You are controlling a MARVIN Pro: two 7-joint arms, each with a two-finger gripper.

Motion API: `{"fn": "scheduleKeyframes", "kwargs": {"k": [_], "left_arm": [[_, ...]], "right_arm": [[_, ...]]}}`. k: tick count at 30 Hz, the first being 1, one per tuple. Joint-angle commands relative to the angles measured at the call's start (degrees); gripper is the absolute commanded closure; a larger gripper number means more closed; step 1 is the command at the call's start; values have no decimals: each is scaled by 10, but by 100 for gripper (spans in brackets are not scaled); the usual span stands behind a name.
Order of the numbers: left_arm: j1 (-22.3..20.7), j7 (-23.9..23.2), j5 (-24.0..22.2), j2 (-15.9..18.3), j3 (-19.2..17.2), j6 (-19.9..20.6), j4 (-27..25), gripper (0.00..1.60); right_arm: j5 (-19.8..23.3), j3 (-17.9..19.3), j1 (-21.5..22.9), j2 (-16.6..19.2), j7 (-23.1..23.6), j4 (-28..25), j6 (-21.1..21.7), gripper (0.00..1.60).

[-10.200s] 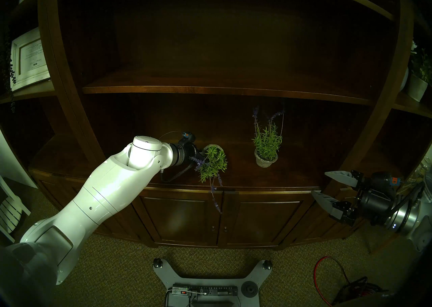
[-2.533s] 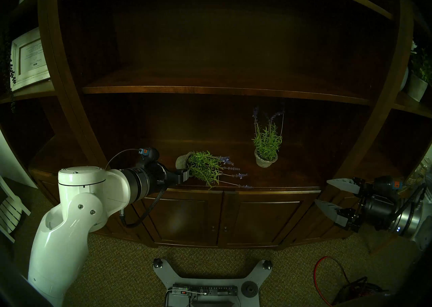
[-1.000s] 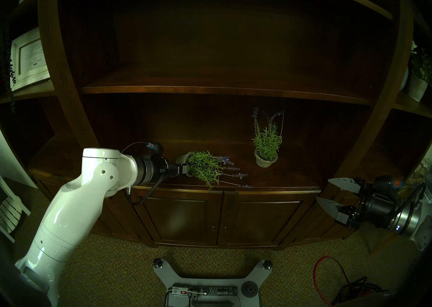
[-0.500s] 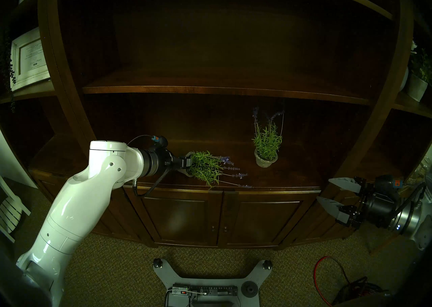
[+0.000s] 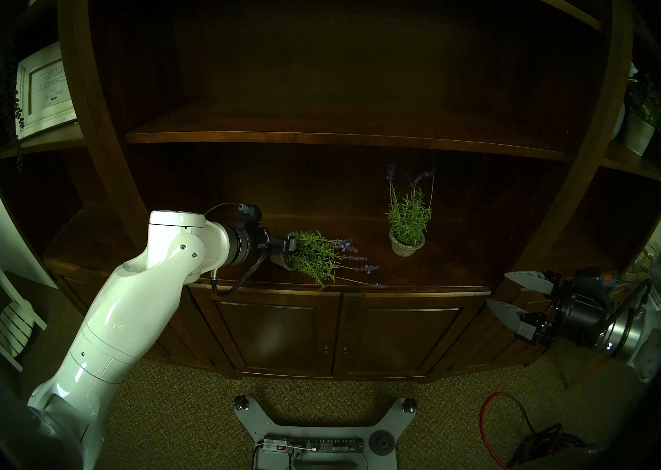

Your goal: Place the fake decorative plant upright

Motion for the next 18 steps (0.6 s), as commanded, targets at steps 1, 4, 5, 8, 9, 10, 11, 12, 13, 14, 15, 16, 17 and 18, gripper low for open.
{"fn": "scheduleKeyframes", "kwargs": {"k": [1, 4, 5, 8, 9, 10, 11, 12, 13, 14, 15, 16, 17, 18], "left_arm": [[-33, 5, 0, -6, 4, -1, -11, 0], [-37, 12, 5, -5, 13, -1, -12, 0], [-38, 15, 7, -5, 17, -1, -13, 0], [-39, 23, 12, -7, 26, -1, -9, 0], [-39, 25, 13, -7, 28, -1, -7, 0], [-39, 25, 13, -7, 28, -1, -7, 0], [-40, 26, 13, -7, 30, -1, -6, 0], [-42, 31, 15, -8, 33, -1, -4, 0], [-42, 31, 15, -8, 33, -1, -4, 0], [-42, 32, 15, -7, 34, -1, -4, 0], [-43, 34, 15, -7, 35, -1, -4, 0], [-44, 35, 15, -7, 36, -1, -4, 0], [-45, 36, 14, -7, 36, -1, -4, 0], [-45, 37, 14, -7, 37, -1, -4, 0]], "right_arm": [[6, 0, 6, -3, 3, 1, -9, 0], [10, 0, 6, -3, 6, 3, -9, 0], [11, 0, 6, -3, 7, 4, -9, 0], [16, 0, 7, -5, 10, 5, -9, 0], [17, 0, 7, -5, 11, 5, -9, 0], [17, 0, 7, -5, 11, 5, -9, 0], [18, 0, 7, -5, 12, 5, -9, 0], [20, 0, 7, -5, 14, 6, -9, 0], [20, 0, 7, -5, 14, 6, -9, 0], [21, 0, 7, -6, 15, 6, -9, 0], [23, 0, 7, -6, 17, 6, -9, 0], [24, 0, 7, -6, 18, 7, -9, 0], [25, 0, 7, -6, 18, 7, -9, 0], [26, 0, 7, -6, 19, 7, -9, 0]]}}
